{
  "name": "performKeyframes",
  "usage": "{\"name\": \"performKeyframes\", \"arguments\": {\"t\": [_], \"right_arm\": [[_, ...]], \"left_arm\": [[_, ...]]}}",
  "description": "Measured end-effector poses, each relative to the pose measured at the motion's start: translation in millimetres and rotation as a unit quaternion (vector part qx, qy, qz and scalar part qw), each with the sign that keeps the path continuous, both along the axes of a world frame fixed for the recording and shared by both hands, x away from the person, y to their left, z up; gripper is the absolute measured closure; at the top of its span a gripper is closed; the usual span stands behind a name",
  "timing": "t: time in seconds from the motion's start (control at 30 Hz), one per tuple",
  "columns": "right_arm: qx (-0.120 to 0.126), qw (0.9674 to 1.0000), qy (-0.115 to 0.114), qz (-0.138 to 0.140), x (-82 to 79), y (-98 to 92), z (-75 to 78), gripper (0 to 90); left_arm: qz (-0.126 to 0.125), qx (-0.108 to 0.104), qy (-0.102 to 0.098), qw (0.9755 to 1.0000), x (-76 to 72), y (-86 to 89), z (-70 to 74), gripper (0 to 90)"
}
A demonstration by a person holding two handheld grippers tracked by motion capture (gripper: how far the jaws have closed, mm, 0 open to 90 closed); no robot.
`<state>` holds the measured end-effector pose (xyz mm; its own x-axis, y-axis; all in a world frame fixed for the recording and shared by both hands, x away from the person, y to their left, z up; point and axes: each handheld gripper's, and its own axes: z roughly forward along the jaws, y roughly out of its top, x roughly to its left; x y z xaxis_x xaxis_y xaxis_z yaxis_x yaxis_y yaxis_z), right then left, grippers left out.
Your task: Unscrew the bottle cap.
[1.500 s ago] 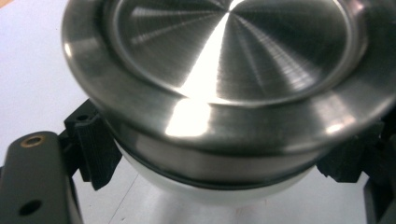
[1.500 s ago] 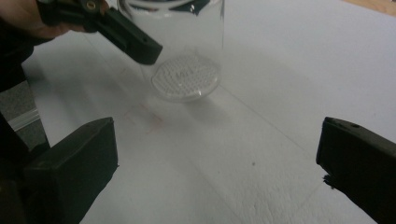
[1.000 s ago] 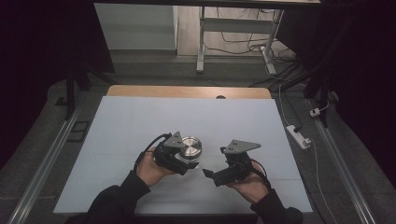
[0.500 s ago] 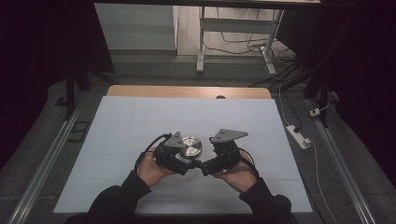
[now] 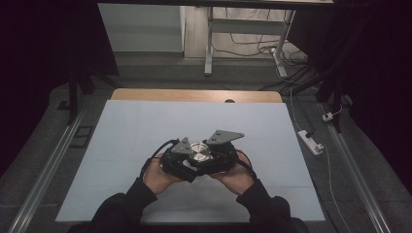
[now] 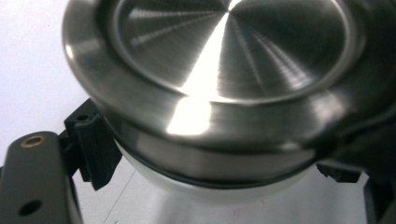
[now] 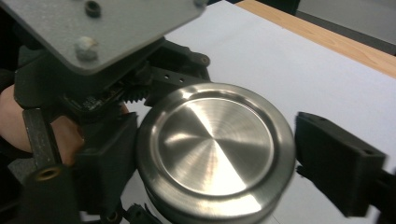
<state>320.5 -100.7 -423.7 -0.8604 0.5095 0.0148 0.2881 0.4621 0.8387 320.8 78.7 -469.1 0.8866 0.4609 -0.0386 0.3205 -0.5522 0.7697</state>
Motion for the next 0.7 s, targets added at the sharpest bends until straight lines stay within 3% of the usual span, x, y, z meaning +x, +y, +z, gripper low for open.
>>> {"name": "performKeyframes", "arguments": {"t": [0.1,0.2,0.33,0.47,0.6,0.63,0.67,0.7], "right_arm": [[-0.009,0.9998,-0.014,0.006,-1.3,1.6,-0.1,19.9],[-0.009,0.9998,-0.013,0.014,-0.1,0.7,0.5,20.0],[0.004,0.9975,0.005,0.070,9.7,-6.7,3.9,20.0],[0.018,0.9896,0.018,0.141,22.9,-14.0,4.3,20.0],[0.029,0.9751,0.011,0.220,33.7,-18.5,2.1,19.8],[0.029,0.9751,0.011,0.220,33.7,-18.5,2.1,19.8],[0.039,0.9713,0.027,0.233,37.7,-18.9,1.1,19.3],[0.039,0.9713,0.027,0.233,37.7,-18.9,1.1,19.3]], "left_arm": [[-0.005,0.002,0.002,1.0000,1.1,1.5,-0.5,15.4],[-0.008,-0.005,0.003,1.0000,1.1,1.7,-0.1,15.4],[-0.021,-0.012,0.005,0.9997,0.6,2.4,1.9,15.3],[-0.043,-0.019,0.010,0.9989,1.0,3.4,3.1,15.3],[-0.063,-0.030,0.013,0.9975,0.7,4.5,2.5,15.3],[-0.063,-0.030,0.013,0.9975,0.7,4.5,2.5,15.3],[-0.066,-0.031,0.015,0.9972,1.1,5.3,2.5,15.3],[-0.064,-0.032,0.017,0.9973,1.5,5.6,2.7,15.3]]}}
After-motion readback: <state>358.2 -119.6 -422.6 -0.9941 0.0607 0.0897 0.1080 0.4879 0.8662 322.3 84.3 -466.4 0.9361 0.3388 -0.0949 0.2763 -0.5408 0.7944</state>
